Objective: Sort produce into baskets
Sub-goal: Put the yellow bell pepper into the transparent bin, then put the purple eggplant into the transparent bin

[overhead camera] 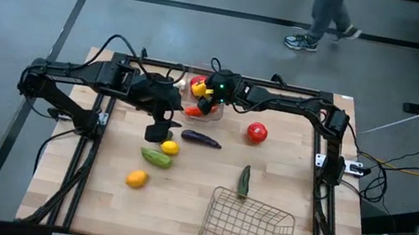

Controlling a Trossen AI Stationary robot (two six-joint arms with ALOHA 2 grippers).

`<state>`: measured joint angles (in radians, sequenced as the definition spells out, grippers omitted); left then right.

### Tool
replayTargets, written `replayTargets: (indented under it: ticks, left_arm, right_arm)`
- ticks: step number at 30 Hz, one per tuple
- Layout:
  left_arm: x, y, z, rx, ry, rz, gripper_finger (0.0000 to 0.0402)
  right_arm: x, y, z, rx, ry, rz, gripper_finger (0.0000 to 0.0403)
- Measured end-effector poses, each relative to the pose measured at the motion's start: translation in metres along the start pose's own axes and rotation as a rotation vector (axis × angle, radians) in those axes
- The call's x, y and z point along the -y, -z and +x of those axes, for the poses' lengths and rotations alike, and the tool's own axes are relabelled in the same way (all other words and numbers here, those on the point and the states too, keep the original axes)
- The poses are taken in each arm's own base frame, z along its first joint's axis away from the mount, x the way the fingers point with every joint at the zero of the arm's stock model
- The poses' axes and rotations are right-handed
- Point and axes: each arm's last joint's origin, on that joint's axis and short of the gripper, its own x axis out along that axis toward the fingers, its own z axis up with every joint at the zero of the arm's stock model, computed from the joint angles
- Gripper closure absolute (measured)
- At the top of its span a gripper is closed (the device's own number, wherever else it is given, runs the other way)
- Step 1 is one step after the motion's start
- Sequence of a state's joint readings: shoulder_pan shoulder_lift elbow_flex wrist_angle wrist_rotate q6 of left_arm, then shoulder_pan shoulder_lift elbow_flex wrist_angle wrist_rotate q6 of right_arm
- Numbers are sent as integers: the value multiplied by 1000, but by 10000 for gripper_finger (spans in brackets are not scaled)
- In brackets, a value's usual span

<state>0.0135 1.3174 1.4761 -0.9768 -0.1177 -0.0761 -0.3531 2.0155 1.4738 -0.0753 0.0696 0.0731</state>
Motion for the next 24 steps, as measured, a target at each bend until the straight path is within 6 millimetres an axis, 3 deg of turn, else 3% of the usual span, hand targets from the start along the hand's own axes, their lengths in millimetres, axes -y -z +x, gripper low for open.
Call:
replayTargets:
  ticks: [4,16,24]
  left_arm:
    - [0,0,0,0,0,0,157]
    - [0,0,0,-3,-1,-1,157]
    - [0,0,0,-4,-1,-7,157]
  right_arm:
    - [0,0,0,0,0,0,9]
    - [0,-1,-2,0,-23,0,35]
    - [0,-27,-40,76,-31,-55,36]
